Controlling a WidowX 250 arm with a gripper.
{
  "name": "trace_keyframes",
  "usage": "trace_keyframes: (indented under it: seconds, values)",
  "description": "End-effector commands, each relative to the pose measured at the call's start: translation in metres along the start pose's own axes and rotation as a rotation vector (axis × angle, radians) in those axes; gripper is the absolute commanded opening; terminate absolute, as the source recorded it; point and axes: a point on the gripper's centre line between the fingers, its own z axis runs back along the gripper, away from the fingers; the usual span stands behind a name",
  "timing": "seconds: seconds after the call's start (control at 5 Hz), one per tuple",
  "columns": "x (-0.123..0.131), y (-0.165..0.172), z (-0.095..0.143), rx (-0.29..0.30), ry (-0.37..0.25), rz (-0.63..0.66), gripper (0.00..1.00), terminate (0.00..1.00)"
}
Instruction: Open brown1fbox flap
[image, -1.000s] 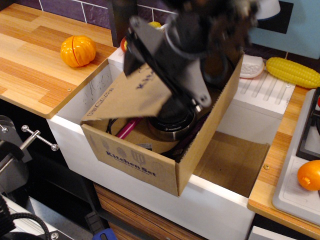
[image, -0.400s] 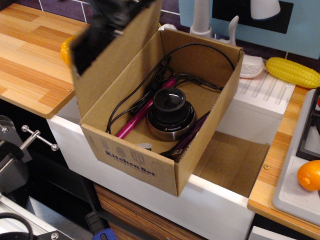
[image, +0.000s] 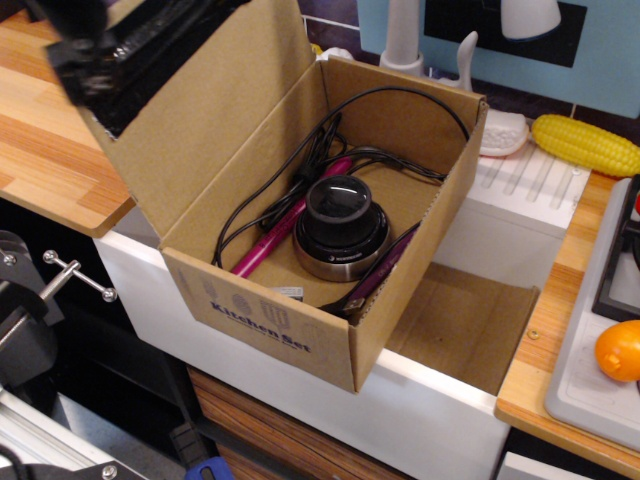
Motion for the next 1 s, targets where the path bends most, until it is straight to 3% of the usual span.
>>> trace_keyframes:
  seconds: [0.0, 0.2, 0.4, 0.6, 0.8]
  values:
    - [-0.012, 0.051, -0.01, 0.008, -0.092, -0.109, 1.0, 0.0]
    - [-0.021, 0.062, -0.016, -0.007, -0.114, -0.117, 1.0, 0.0]
    - [-0.012, 0.03, -0.017, -0.149, -0.075, 0.093, 1.0, 0.0]
    - [0.012, -0.026, -0.035, -0.29, -0.127, 0.384, 1.0, 0.0]
    - [0.067, -0.063, -0.046, -0.465, -0.194, 0.586, 1.0, 0.0]
